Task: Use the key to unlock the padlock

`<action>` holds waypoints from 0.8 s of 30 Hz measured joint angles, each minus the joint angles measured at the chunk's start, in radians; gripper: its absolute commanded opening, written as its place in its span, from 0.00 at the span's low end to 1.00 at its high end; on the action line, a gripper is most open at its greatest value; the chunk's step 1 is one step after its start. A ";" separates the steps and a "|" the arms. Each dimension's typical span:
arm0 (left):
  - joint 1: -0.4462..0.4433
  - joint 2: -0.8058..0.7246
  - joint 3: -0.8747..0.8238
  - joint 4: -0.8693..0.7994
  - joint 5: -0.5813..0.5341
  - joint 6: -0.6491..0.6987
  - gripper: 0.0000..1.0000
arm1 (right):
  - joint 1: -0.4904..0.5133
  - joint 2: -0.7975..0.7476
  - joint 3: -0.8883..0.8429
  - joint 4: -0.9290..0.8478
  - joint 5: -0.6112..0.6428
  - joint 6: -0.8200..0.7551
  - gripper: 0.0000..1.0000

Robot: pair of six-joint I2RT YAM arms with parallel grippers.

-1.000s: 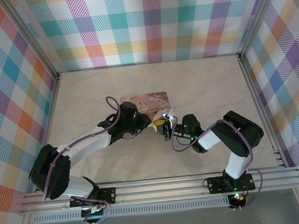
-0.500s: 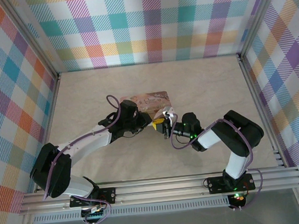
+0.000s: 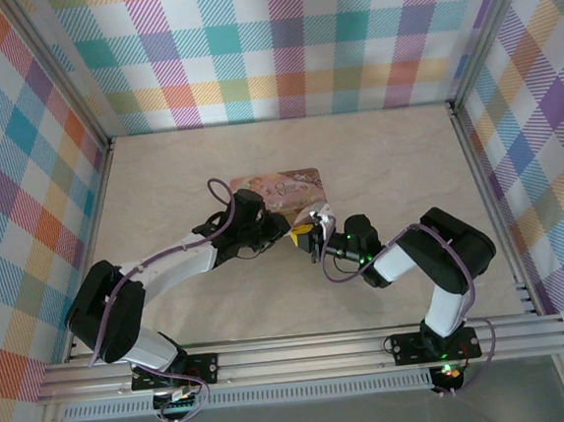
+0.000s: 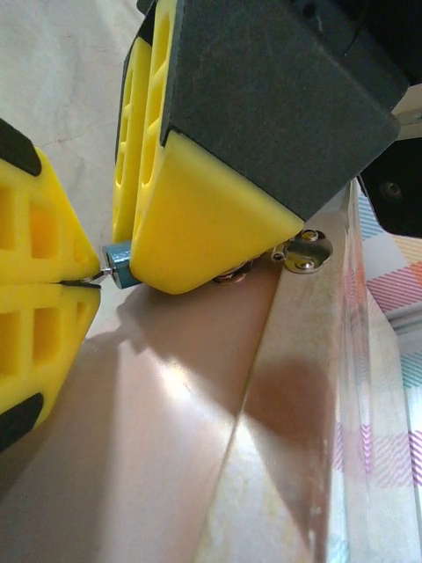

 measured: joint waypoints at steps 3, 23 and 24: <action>-0.006 0.029 0.000 0.018 0.007 0.005 0.19 | 0.000 0.009 -0.016 0.004 0.013 0.011 0.00; -0.014 0.117 -0.041 0.137 0.052 0.009 0.43 | 0.002 0.080 -0.077 0.083 0.047 0.108 0.00; -0.013 0.117 -0.046 0.140 0.053 0.008 0.45 | 0.002 0.080 -0.078 0.084 0.047 0.116 0.00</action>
